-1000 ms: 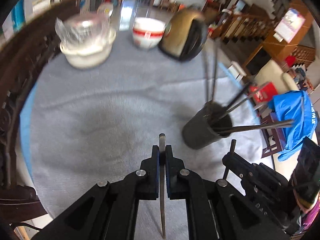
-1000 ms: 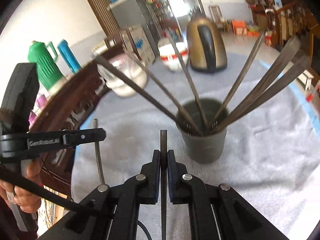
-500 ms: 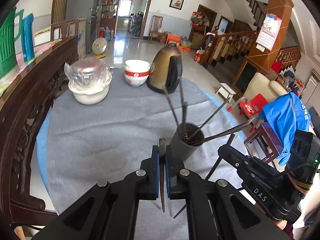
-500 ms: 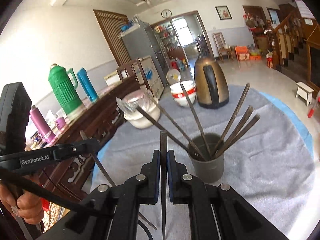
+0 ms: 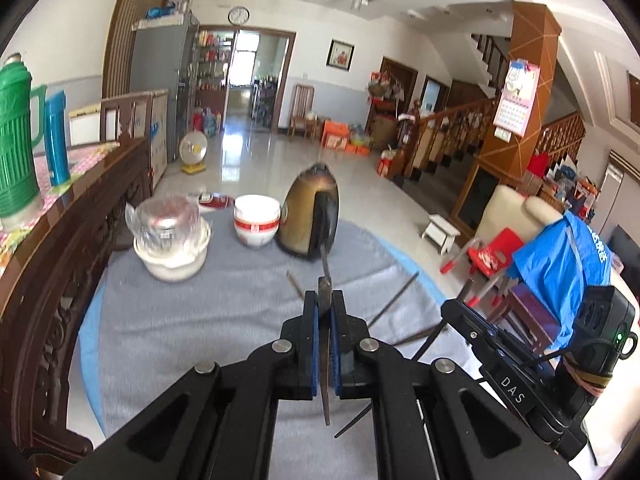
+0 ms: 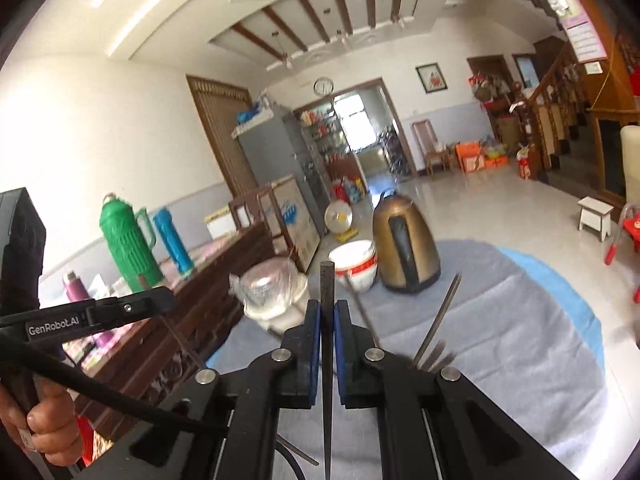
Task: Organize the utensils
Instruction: 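Lift both held chopsticks and carry them over the holder mouth, then open both grippers to drop the chopsticks into the grey holder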
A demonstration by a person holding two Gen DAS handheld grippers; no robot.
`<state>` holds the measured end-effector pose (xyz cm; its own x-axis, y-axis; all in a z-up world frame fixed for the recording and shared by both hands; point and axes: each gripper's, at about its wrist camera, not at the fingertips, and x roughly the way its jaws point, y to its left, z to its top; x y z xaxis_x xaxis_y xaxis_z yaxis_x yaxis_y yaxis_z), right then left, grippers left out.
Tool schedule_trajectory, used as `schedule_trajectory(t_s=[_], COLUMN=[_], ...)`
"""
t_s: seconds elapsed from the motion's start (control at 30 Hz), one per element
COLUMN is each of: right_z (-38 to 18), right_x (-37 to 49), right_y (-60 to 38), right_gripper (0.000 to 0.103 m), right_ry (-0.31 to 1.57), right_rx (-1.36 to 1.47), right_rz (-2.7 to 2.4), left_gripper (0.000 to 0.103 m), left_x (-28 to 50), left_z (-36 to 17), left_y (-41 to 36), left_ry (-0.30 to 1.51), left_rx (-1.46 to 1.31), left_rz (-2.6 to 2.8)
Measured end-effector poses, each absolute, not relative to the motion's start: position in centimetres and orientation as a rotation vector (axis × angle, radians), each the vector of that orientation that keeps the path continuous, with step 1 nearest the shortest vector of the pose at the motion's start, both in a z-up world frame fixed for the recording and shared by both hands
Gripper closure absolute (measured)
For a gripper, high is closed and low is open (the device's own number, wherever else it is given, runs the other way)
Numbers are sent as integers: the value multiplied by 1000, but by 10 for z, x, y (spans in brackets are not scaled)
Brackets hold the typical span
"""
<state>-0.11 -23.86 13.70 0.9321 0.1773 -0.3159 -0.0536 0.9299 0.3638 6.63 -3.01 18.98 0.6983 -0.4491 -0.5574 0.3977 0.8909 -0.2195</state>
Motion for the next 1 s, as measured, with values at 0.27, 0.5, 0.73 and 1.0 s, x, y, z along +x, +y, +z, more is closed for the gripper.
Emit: schedule_trajectory(t_s=[0.27,0.5,0.73,1.0], right_z=[161,168,149,118], right_x=[-8,-1,28,44], right_y=[-258,-258,-260,-269], right_gripper=[96,96,96,96], right_ry=[180,76,97,196], right_rx=[363,314,307,328], right_rz=[43,-41,-98,-107], left_gripper=[98,98,98,98], left_x=[69,74,90,105], left_z=[210,211,190,153], left_y=[-55,-83,-101,-113], left_ry=[518,417,394,459], left_rx=[-84,-57,-31,0], left_rz=[-464,-461,-430,-406])
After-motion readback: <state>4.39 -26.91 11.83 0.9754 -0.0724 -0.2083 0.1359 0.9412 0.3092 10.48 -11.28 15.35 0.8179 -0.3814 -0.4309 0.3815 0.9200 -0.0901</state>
